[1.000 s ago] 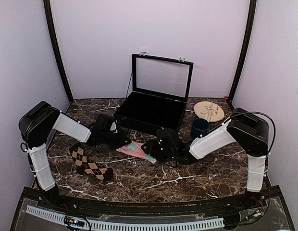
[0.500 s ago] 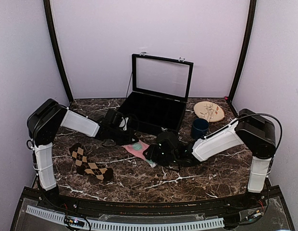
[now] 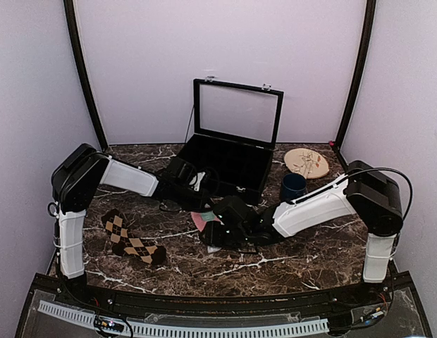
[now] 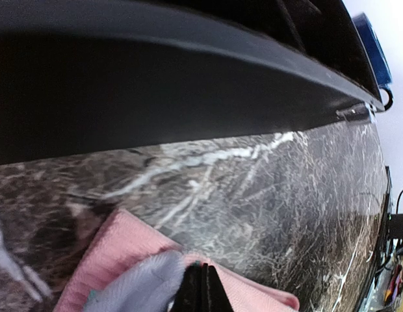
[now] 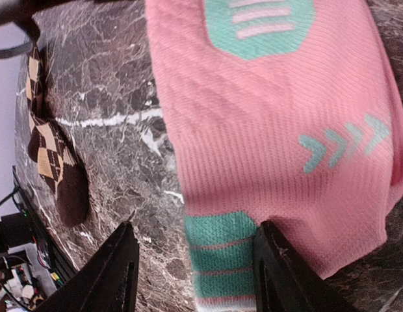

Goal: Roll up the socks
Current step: Rotate the sock at the center of the board.

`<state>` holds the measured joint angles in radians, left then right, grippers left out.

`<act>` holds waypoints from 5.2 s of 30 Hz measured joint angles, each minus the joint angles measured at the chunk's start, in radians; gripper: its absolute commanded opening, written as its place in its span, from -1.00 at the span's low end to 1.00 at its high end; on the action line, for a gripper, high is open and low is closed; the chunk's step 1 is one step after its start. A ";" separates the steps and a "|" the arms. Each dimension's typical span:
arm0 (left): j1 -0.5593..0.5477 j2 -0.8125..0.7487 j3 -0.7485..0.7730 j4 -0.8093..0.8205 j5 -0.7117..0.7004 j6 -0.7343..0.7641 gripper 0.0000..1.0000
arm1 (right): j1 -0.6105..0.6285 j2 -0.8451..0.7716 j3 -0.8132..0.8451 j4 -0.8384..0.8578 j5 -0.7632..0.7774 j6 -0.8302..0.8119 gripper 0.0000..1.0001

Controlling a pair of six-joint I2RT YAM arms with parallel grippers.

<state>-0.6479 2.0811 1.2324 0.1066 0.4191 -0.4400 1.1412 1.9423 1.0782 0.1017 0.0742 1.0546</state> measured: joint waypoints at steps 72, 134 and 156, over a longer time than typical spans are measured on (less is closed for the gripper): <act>-0.057 -0.159 -0.126 -0.125 -0.096 0.069 -0.46 | -0.148 -0.255 -0.110 -0.214 0.158 -0.616 0.09; -0.057 -0.099 -0.046 -0.179 -0.095 0.122 -0.57 | -0.073 -0.056 -0.056 -0.106 -0.199 -0.795 0.10; -0.056 -0.082 -0.031 -0.175 -0.071 0.143 -0.59 | -0.061 -0.109 -0.029 -0.178 -0.186 -0.928 0.35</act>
<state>-0.7036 1.9991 1.2015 -0.0681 0.3485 -0.2974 1.0801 1.8332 1.0496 -0.0765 -0.1120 0.1265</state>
